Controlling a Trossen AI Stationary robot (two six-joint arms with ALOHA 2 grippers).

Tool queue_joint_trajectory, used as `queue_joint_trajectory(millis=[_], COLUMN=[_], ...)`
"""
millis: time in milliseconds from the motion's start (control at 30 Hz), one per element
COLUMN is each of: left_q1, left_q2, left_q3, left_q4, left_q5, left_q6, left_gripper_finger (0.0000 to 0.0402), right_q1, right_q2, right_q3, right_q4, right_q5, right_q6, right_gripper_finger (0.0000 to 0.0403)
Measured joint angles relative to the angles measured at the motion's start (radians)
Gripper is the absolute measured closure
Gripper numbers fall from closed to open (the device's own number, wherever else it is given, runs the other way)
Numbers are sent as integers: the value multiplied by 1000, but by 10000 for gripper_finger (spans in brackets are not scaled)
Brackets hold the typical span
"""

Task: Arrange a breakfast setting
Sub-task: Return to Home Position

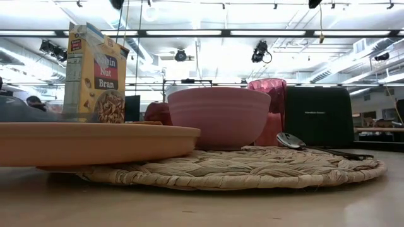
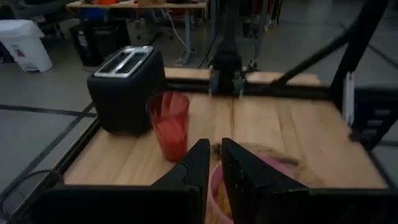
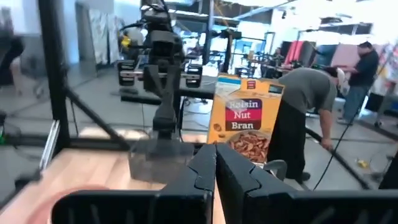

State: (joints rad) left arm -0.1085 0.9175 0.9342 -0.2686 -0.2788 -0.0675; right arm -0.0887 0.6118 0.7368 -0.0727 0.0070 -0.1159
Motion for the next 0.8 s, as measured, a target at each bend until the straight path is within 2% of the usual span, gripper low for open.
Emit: queue_joint_trajectory(millis=[133,233,333,433,533,600,733,800], left_q1=[-13,-15,-12,-12,-12,-12,6,23], left_q2=[-75,-146,-219,-255,-260,-260,-294,-331], left_q3=[-160,-263,-334,-373,-415,-471,-654,-769], left_q4=[169,282,269,254,275,334,601,704], left_q5=[35,60,45,-20,-13,33,96,93], left_q6=[120,187,208,174,176,214,215,160], left_gripper_finger=[351,351,351,351,351,351,351,351], right_q1=[-18,-31,-38,-38,-38,-39,-39,-39], right_q2=[-61,-131,-214,-301,-394,-461,-601,-609], right_q3=[-7,-66,-157,-265,-381,-460,-616,-693], right_q4=[-79,-64,-24,18,100,170,327,441], right_q5=[-7,-8,-32,-37,-31,-22,46,76], right_q6=[-66,-65,-62,-15,34,58,106,137], right_gripper_finger=[382,383,382,383,382,382,383,382])
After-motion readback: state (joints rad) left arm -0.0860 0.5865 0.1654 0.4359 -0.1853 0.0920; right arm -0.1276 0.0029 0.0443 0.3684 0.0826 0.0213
